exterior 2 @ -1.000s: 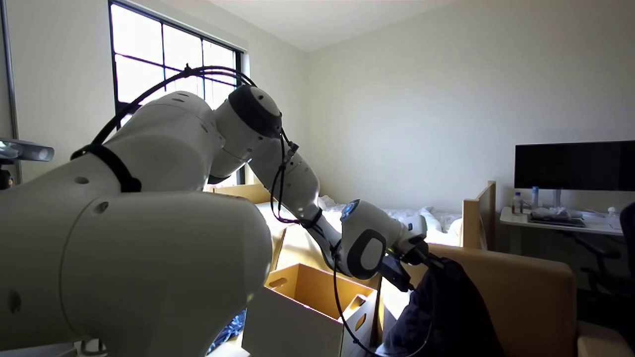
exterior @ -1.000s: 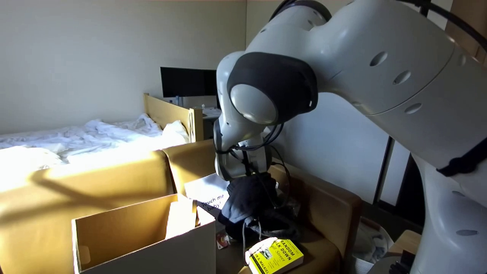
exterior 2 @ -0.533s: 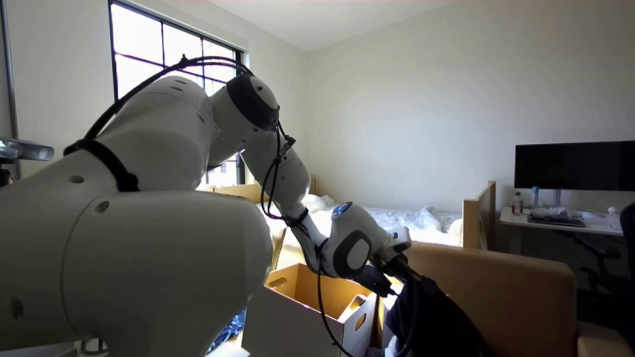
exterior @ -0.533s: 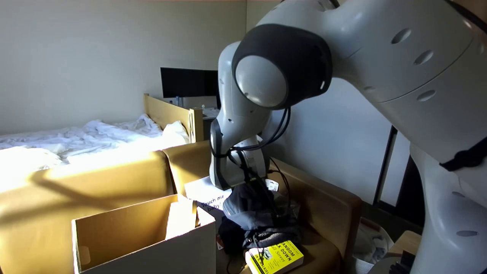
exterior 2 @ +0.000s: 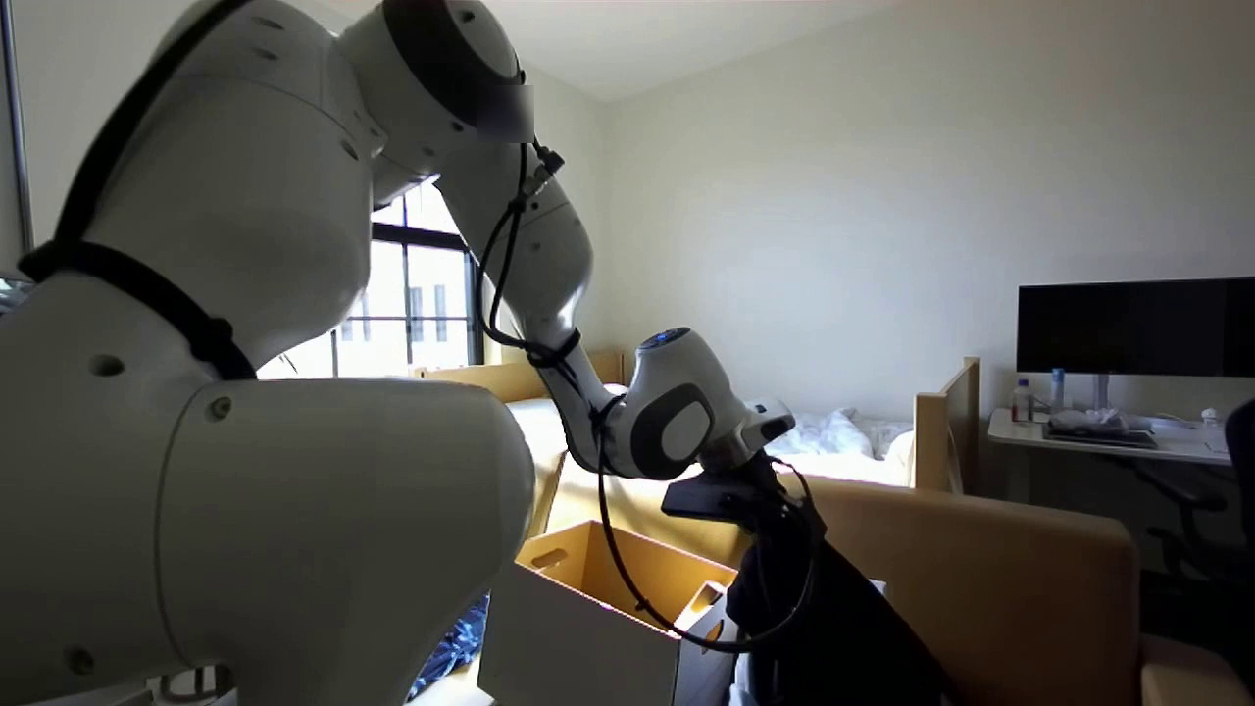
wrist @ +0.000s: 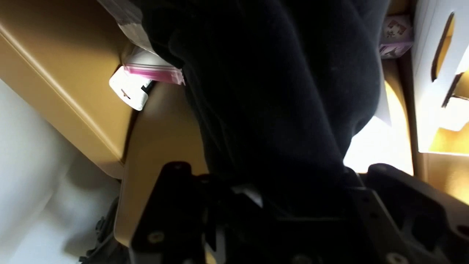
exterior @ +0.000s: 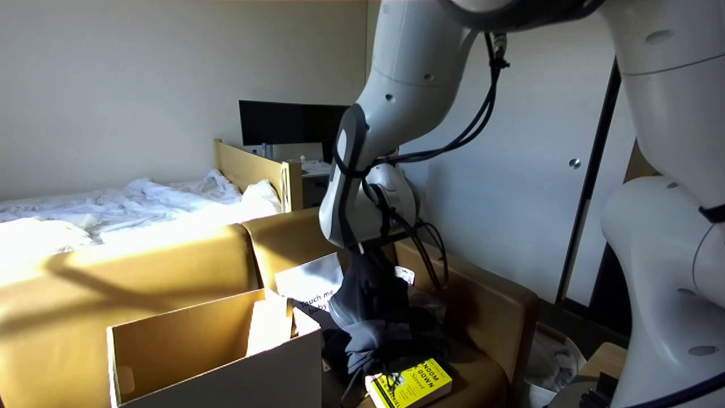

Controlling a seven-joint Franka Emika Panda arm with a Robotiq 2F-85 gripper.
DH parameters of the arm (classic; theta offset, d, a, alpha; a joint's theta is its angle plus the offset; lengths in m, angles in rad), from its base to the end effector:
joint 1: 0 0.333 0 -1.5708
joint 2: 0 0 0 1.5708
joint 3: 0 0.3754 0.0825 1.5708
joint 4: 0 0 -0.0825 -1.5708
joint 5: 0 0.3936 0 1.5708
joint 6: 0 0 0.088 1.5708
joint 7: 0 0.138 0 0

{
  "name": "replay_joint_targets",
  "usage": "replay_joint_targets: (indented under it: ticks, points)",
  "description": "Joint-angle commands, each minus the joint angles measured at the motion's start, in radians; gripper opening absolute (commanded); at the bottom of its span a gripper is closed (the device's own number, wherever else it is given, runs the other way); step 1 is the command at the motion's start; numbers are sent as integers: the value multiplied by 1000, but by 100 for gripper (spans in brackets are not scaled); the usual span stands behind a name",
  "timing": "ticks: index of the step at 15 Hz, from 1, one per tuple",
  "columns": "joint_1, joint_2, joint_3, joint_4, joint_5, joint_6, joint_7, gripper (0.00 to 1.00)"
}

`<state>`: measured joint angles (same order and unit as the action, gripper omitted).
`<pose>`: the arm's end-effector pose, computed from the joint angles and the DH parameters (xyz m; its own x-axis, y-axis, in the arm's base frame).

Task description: Put a book and hoodie from the couch into the box

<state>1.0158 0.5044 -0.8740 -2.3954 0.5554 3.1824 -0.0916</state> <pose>0.5650 0.0364 0.2632 0.8436 -0.0986 0.5279 -0.2190 -0.9607 0.1706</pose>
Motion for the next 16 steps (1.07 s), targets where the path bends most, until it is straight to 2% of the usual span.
replay_joint_targets:
  ticks: [1, 4, 5, 7, 11, 13, 16]
  points:
    - [140, -243, -158, -113, -86, -47, -184, 0]
    - [277, -383, -307, -162, -131, -5, -283, 0]
    - [205, -230, -229, -110, -100, -41, -186, 0]
    - [257, -308, -283, -137, -102, -40, -234, 0]
    - [261, -350, -291, -153, -113, -40, -250, 0]
    - [355, -337, -425, -135, -182, -95, -280, 0]
    - [523, -315, -629, -99, -316, -265, -298, 0]
